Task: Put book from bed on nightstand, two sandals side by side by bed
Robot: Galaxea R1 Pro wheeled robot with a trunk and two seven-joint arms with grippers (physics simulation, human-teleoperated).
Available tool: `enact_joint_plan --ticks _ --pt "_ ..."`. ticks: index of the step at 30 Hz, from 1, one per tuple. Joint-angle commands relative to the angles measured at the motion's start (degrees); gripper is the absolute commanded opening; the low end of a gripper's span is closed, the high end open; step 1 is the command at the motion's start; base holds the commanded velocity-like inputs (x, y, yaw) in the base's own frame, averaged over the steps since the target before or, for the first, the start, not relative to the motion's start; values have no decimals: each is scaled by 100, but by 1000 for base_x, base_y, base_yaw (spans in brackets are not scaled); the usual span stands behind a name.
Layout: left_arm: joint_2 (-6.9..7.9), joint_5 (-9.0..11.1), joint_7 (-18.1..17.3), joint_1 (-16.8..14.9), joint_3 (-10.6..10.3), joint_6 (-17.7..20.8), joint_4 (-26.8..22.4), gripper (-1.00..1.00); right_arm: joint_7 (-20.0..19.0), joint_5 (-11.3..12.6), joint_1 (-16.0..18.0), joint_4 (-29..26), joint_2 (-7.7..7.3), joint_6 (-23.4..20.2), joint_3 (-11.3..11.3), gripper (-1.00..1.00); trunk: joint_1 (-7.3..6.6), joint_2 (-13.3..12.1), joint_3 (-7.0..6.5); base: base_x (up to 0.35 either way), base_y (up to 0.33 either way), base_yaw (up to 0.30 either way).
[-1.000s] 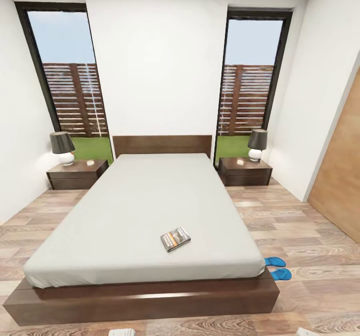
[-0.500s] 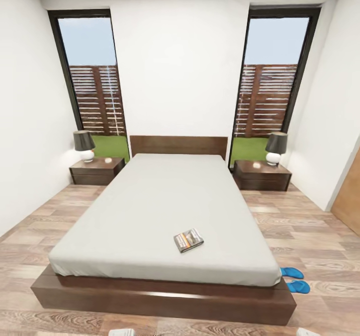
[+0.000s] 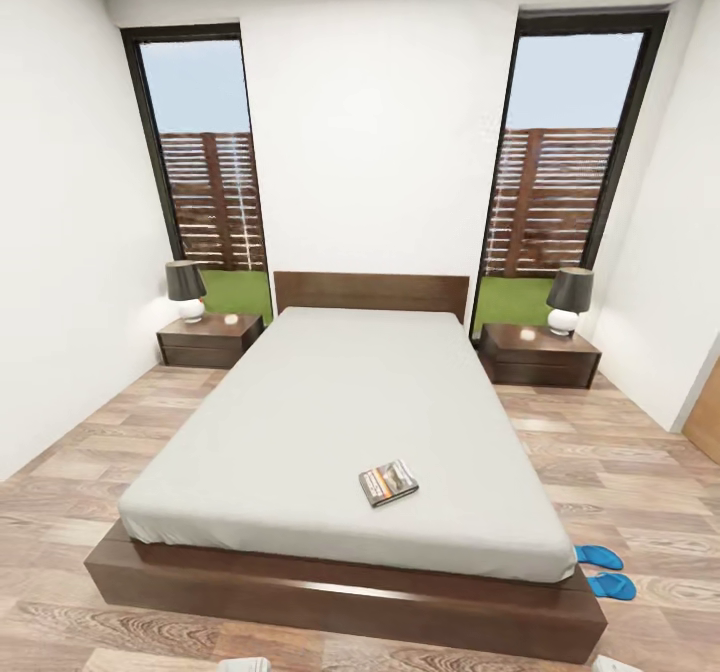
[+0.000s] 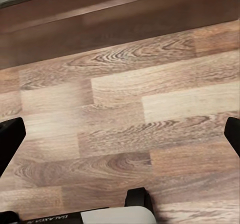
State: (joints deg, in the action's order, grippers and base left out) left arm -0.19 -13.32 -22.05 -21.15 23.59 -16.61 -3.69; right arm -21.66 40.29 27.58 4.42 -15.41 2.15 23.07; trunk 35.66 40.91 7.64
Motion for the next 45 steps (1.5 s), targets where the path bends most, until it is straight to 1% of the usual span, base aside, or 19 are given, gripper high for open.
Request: enact_joint_plan --ticks 1,6,28,32,45 --pt "0 -57 -11 -4 49 -18 0 100 -41 51 10 24 2 23 49 100 -21 -34 -9 0 0 1" --pt "-1 -57 -10 -4 49 -18 0 100 -40 41 10 24 2 23 49 100 -131 -235 -113 0 0 -80" --pt "2 -57 -19 -4 49 -18 0 100 -48 66 10 24 2 23 49 100 -614 -1117 -614 0 0 -192" --pt "2 -57 -25 -5 49 -18 1 100 -49 73 10 24 2 23 49 100 -614 -1117 -619 0 0 -90" --pt "2 -57 -12 -4 49 -18 0 100 -46 52 10 24 2 23 49 100 -900 -1638 -853 0 0 -5"
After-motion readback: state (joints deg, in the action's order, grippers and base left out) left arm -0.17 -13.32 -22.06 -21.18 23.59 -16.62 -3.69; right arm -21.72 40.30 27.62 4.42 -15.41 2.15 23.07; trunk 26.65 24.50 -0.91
